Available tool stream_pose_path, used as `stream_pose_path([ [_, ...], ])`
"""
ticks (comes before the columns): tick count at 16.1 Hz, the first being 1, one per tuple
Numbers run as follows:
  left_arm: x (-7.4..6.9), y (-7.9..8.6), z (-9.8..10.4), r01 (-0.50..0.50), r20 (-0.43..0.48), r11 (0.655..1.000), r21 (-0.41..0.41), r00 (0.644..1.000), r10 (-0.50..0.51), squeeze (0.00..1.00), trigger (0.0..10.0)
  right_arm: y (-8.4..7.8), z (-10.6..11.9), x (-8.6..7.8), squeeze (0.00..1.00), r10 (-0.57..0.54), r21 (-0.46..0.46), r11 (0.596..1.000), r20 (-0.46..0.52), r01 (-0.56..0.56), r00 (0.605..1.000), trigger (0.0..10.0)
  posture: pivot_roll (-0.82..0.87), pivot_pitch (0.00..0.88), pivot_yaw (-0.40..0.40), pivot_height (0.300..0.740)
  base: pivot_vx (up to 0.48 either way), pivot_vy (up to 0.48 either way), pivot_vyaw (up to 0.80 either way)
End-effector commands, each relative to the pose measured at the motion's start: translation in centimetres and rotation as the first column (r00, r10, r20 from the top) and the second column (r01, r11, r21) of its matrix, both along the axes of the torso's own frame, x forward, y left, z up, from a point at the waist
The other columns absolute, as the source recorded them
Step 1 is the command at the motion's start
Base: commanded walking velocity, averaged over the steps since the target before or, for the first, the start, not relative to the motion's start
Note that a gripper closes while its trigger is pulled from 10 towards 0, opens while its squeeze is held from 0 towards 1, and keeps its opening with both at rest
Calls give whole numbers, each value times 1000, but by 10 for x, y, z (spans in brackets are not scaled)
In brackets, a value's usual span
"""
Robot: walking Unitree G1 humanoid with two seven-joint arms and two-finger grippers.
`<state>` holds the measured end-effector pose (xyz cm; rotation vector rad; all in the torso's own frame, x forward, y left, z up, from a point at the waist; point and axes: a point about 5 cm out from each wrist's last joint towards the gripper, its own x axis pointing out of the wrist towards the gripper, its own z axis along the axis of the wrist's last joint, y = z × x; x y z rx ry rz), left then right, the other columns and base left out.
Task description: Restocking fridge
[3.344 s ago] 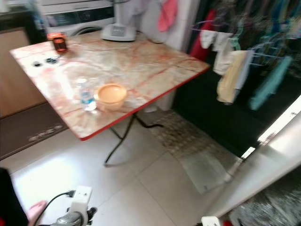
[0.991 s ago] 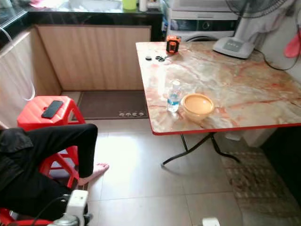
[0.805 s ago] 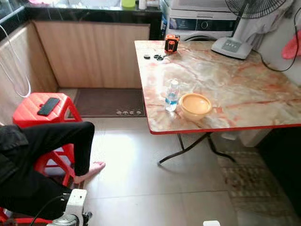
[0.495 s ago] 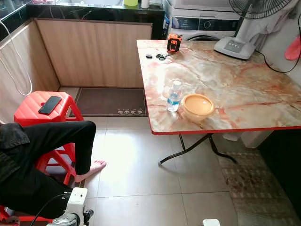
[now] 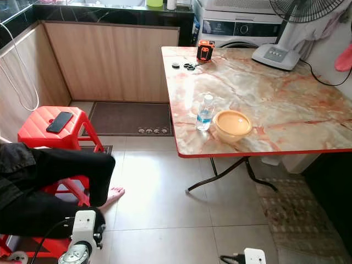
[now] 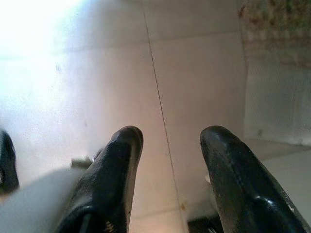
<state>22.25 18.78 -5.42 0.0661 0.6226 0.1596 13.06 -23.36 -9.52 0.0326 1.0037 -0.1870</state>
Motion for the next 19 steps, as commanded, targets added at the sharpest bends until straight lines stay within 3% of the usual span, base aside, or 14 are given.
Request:
stream_pose_path([
  [1,-1,0,2,-28,46,1000,-9,999,29,0,10000,-4,3,3,0,-34,0,999,47,34,998,10000,9,0,-99,740,0,0,0],
  [5,-1,-1,8,-57,154,998,-26,986,60,0,10000,-7,8,7,0,-86,18,996,149,85,985,10000,-14,0,-88,740,0,0,0],
  [6,0,-1,11,-58,191,998,-31,980,63,0,10000,-6,26,47,0,-48,10,999,289,47,956,10000,-13,0,-87,740,0,0,0],
  [7,38,15,48,-57,374,998,3,926,52,0,10000,-1,75,119,0,37,-40,999,538,-19,842,10000,-21,0,-86,740,0,0,0],
  [8,81,32,105,-61,588,997,45,808,23,0,10000,5,116,160,0,92,-87,995,691,-44,717,10000,-31,0,-83,740,0,0,0],
  [11,99,26,141,-33,714,998,49,700,-12,0,10000,11,145,179,0,128,-114,992,792,-62,597,10000,-45,0,-67,740,0,0,0],
  [13,104,22,153,5,745,998,63,666,-51,0,10000,12,153,182,0,139,-125,990,823,-63,551,10000,-48,0,-56,740,0,0,0],
  [14,105,15,162,49,768,993,108,630,-115,0,10000,12,161,185,0,150,-137,989,846,-63,512,10000,-49,0,-49,740,0,0,0],
  [16,93,9,164,77,788,985,152,592,-167,0,10000,16,166,182,0,181,-162,984,870,-80,458,10000,-46,0,-44,740,0,0,0],
  [17,89,7,164,82,789,983,164,587,-181,0,10000,17,167,180,0,191,-170,982,874,-85,448,10000,-43,0,-44,740,0,0,0],
  [18,76,4,160,110,777,970,217,582,-239,0,10000,20,167,173,0,213,-190,977,883,-96,417,10000,-48,0,-44,740,0,0,0],
  [19,64,4,153,111,759,964,240,598,-258,0,10000,20,166,166,0,221,-198,975,890,-98,398,10000,-48,0,-47,740,0,0,0],
])
